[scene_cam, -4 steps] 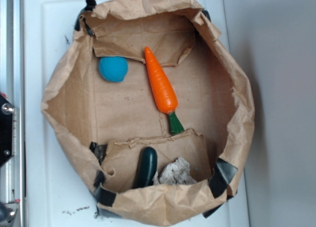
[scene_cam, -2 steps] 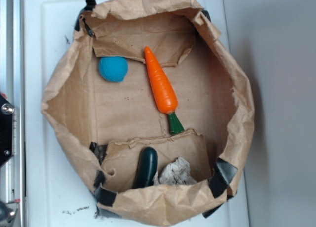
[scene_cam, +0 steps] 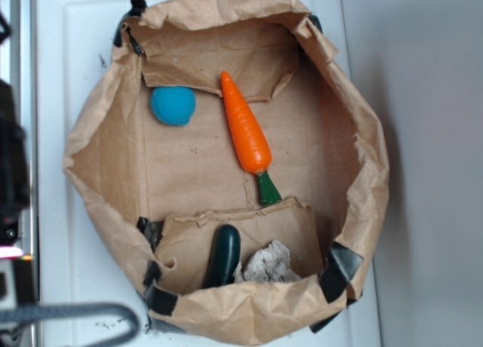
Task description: Grab the carrot.
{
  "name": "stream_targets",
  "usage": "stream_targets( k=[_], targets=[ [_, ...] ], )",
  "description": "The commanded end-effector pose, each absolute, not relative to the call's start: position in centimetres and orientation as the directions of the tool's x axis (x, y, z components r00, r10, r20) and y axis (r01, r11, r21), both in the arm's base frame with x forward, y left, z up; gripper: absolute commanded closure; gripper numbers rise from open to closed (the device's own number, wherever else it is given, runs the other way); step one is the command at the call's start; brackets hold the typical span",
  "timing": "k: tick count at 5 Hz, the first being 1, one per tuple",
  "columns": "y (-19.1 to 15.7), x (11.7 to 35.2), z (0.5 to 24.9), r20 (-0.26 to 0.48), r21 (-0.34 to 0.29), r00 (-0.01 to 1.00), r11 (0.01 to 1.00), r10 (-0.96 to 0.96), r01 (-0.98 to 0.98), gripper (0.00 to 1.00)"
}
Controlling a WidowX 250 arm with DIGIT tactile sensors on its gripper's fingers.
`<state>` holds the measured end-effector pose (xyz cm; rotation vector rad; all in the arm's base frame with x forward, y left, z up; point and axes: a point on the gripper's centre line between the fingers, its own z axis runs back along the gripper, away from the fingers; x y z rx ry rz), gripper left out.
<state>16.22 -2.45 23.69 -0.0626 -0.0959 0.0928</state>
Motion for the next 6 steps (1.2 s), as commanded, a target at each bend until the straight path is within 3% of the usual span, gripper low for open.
stream_targets(
  k=[1,2,3,6],
  targets=[
    [-0.9,20.9,22.6,0.164,-0.040,0.983,0.995,-0.079,0.086,0.00],
    [0.6,24.2,19.3,0.084,-0.045,0.943,0.944,-0.322,0.327,0.00],
    [2.8,26.6,18.4,0.016,-0.025,0.964,0.964,-0.264,0.264,0.00],
    [2.8,26.6,18.4,0.016,-0.025,0.964,0.964,-0.264,0.264,0.00]
  ],
)
